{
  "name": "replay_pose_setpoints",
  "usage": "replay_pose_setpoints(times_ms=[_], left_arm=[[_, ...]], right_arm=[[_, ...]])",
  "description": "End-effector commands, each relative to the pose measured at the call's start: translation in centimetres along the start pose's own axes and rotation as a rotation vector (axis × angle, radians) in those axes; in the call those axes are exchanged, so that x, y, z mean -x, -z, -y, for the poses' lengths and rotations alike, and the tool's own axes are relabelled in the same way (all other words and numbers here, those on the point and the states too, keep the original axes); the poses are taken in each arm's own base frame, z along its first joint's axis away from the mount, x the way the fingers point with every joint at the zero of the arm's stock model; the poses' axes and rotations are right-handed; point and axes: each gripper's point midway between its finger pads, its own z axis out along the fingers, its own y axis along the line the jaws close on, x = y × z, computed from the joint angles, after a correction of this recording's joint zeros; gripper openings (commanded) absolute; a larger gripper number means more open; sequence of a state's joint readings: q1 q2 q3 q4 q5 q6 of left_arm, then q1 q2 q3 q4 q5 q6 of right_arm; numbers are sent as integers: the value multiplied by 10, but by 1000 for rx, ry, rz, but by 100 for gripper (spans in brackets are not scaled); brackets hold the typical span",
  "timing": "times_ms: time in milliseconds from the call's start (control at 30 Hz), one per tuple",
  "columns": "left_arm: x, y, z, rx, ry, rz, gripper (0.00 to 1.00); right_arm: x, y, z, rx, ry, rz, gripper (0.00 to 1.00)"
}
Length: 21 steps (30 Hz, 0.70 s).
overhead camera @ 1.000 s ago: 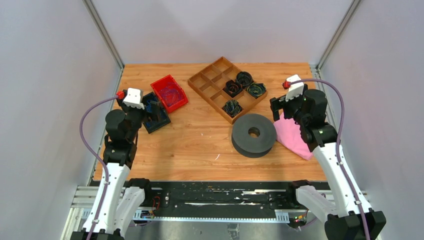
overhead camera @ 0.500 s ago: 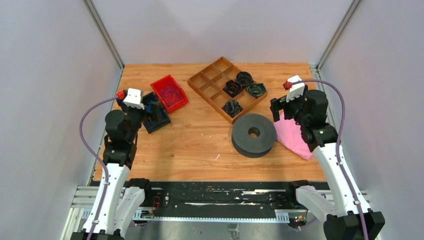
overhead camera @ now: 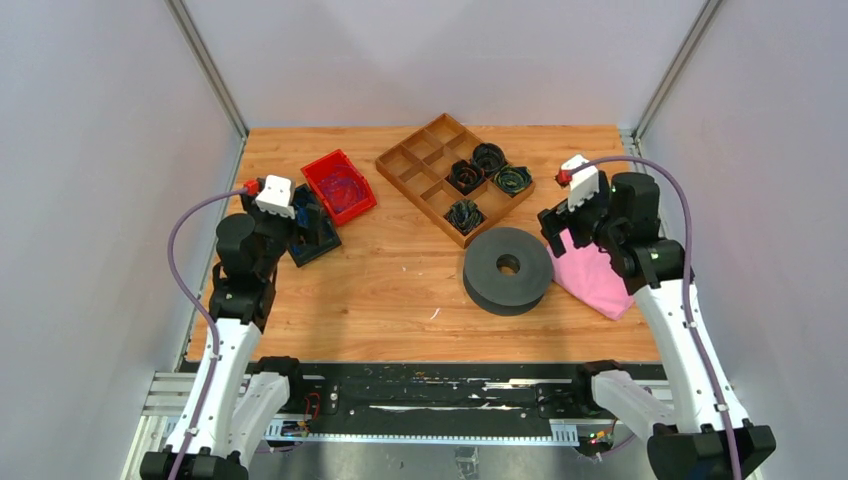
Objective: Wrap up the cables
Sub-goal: Move the cable reel to the center of the board.
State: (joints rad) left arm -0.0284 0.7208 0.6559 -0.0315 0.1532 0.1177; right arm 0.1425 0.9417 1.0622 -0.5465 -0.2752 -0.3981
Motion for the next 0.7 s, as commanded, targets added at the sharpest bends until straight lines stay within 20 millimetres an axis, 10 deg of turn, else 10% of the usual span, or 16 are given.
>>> replay_pose_setpoints(times_ms=[0,333,667], left_arm=[[12,-2,4,-47,-36,29,98],[-10,-11,14,-107,-68,-2,98],[-16,-11,21,-147,-73,-10,98]], right_arm=[[-38,7,-45,224,83,-180,95],[-80,-22,-139,507,224,-313,95],[-116,-54,-174,560,324,-441,96]])
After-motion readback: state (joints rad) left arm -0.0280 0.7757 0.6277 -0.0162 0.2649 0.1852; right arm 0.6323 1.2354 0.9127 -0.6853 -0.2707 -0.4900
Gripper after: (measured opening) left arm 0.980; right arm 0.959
